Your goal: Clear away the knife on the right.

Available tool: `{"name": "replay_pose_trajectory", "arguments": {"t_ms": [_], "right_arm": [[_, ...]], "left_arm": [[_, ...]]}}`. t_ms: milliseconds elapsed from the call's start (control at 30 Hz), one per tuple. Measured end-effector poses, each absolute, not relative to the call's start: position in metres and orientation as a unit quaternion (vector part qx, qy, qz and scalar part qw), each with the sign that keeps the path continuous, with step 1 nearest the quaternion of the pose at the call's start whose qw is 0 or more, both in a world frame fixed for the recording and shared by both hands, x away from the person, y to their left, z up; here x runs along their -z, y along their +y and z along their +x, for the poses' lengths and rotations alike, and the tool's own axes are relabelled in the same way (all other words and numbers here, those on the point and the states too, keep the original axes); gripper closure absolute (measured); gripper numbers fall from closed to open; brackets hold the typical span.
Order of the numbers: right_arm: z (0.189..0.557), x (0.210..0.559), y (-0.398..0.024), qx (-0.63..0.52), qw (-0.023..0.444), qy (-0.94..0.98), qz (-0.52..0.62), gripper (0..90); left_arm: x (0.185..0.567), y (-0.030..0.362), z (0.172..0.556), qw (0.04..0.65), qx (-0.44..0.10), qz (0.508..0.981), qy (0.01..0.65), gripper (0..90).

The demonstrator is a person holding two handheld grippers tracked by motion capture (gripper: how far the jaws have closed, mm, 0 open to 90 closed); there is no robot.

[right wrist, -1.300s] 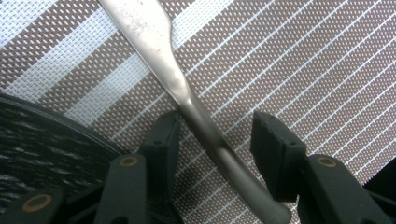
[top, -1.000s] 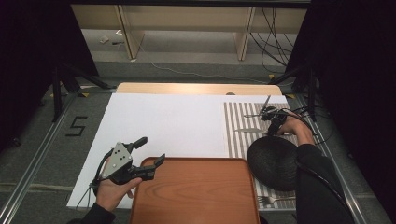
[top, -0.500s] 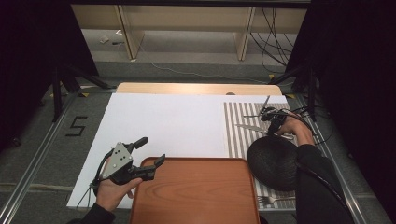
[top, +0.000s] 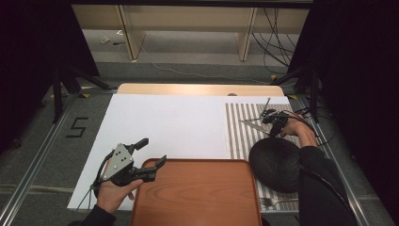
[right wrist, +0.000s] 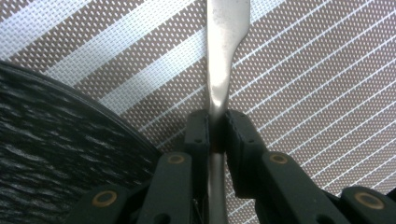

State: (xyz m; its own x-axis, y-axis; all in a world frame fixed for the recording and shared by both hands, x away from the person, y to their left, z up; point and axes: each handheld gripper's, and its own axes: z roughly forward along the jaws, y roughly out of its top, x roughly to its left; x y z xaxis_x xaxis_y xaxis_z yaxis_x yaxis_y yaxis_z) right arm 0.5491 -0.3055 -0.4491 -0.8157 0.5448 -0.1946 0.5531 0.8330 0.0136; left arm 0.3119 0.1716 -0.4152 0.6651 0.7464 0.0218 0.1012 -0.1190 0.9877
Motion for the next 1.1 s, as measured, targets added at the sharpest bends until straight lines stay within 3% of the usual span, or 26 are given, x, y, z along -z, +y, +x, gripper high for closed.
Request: {"name": "replay_pose_trajectory", "arguments": {"t_ms": [300, 700, 1100], "right_arm": [[0.548, 0.446, -0.307, 0.026, 0.110, 0.956, 0.270, 80.4], [0.547, 0.414, -0.307, -0.001, 0.174, 0.949, 0.264, 80.5], [0.534, 0.382, -0.298, -0.086, 0.176, 0.937, 0.288, 80.5]], "left_arm": [[0.415, 0.171, 0.312, 0.590, -0.274, 0.696, 0.305, 18.3], [0.416, 0.171, 0.313, 0.591, -0.273, 0.695, 0.305, 18.3], [0.415, 0.171, 0.313, 0.592, -0.273, 0.693, 0.307, 18.4]]}}
